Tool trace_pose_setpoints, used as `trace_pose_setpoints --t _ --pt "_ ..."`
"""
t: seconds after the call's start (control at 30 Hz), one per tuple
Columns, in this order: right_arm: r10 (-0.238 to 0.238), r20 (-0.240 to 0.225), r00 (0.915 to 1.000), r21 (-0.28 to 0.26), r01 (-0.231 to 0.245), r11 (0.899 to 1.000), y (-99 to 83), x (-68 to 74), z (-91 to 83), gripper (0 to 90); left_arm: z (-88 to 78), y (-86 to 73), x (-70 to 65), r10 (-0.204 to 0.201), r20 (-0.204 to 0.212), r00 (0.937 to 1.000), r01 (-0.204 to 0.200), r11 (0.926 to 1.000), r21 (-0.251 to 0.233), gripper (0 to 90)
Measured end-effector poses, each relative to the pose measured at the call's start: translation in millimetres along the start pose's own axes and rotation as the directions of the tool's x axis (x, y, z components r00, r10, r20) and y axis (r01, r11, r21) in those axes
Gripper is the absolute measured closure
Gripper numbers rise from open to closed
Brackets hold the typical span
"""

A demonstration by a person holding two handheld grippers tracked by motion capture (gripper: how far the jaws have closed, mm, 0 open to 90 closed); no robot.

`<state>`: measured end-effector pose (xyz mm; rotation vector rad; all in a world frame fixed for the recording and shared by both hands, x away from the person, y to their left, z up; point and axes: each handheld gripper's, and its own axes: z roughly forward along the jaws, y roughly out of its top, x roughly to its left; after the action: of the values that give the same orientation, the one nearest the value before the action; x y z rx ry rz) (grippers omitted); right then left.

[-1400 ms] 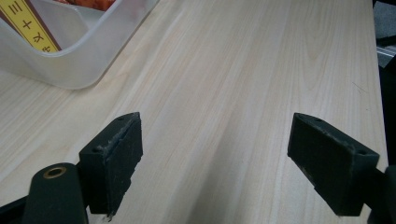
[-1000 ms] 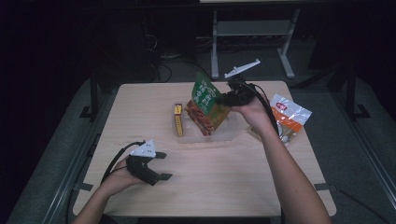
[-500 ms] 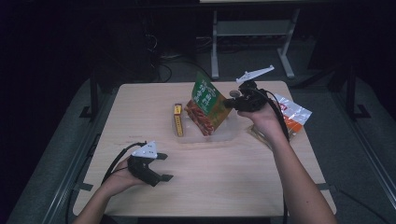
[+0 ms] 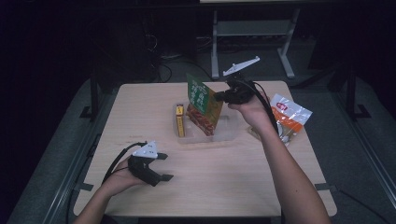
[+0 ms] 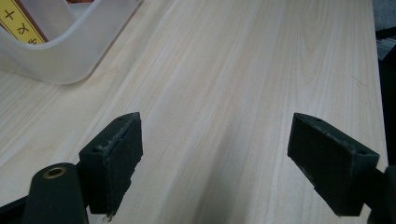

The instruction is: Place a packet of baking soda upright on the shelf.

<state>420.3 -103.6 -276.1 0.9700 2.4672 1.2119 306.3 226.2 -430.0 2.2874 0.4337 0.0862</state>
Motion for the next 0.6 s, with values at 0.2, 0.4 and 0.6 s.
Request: trace_pose_setpoints --t 0.2,0.4,0.6 --pt "-0.008 0.003 1.0000 -0.008 0.008 1.000 3.2 1.0 4.6 90.0 0.2 -0.1 0.2 0.001 0.000 1.0000 -0.001 1.0000 0.000 17.6" --pt "0.003 -0.012 0.9999 -0.023 -0.003 1.000 1.1 -1.5 4.4 81.0 2.0 -0.4 -0.7 0.028 -0.008 0.9996 -0.028 0.9995 0.013 17.5" --pt "-0.002 -0.025 0.9997 -0.024 0.002 1.000 -5.0 -1.3 0.2 63.9 3.6 -1.0 0.8 0.014 -0.013 0.9998 -0.014 0.9998 0.016 17.5"
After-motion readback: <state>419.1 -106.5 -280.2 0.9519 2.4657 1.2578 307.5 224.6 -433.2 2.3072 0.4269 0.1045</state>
